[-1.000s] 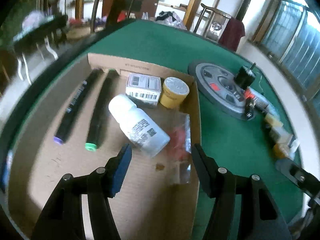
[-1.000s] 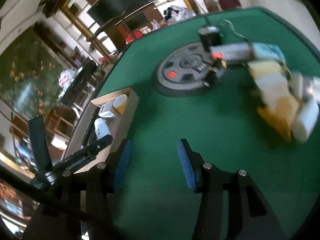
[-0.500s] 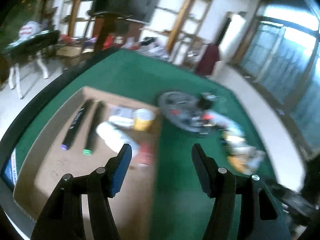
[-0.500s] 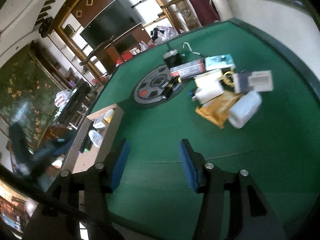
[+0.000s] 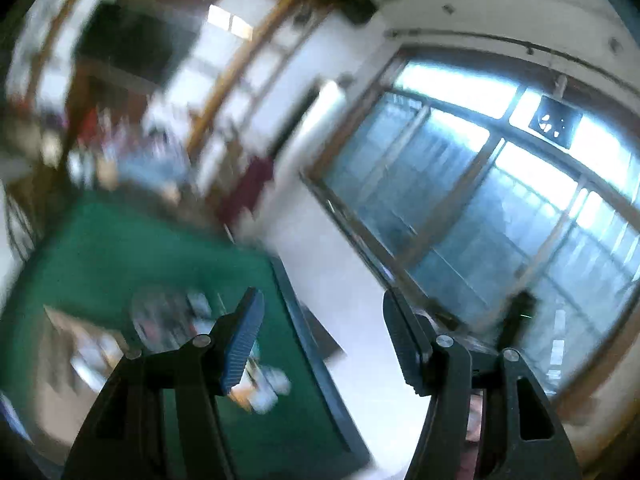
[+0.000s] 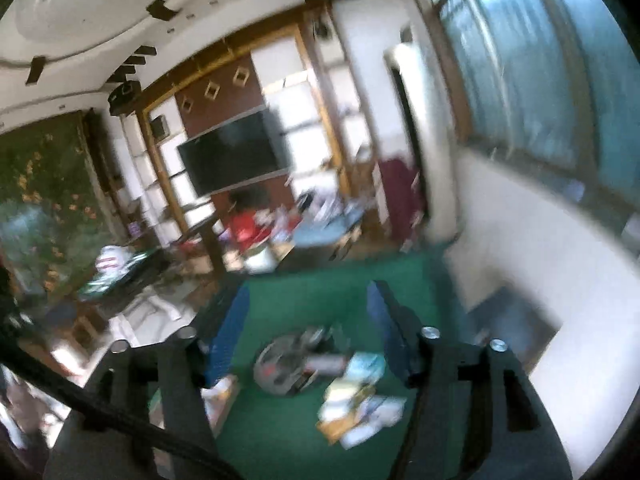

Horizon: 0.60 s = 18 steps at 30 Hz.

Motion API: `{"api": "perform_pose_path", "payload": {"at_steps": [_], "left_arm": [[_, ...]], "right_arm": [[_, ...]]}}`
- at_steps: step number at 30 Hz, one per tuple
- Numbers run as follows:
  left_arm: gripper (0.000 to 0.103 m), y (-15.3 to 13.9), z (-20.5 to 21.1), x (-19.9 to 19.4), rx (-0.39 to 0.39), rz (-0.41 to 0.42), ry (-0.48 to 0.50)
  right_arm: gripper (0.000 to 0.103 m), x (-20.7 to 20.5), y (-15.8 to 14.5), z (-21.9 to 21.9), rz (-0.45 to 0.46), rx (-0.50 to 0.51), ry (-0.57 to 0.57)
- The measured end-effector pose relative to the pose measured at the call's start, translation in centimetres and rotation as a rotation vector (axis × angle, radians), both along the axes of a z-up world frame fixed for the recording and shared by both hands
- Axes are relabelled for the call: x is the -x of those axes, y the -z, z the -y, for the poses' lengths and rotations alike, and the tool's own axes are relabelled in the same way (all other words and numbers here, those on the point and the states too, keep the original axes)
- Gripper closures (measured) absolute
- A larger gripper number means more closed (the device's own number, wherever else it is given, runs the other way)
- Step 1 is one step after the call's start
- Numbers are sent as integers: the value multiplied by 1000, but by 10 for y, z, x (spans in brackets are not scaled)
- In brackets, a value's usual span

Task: Organize objects
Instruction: 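Release the pill bottle and syringe tube in the tray and lift both tools, then move both tools back over the remaining pile of items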

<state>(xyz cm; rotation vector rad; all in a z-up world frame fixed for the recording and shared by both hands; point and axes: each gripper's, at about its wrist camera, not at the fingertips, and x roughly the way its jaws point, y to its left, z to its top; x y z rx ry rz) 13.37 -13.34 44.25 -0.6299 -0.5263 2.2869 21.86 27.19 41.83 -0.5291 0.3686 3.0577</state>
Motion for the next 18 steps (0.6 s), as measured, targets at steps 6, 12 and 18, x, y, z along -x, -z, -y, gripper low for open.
{"api": "perform_pose_path", "payload": {"at_steps": [6,12,18], "left_arm": [[35,-45,16,19,89,-99,-171],[25,64,-7,53,238,-44,-139],[26,225,-48,90,359,198,-59]], "right_arm": [[18,7,-73,-3,63,-179,161],[18,42,29,-1,183,-105,71],[18,100,204,-6,318,43,21]]}}
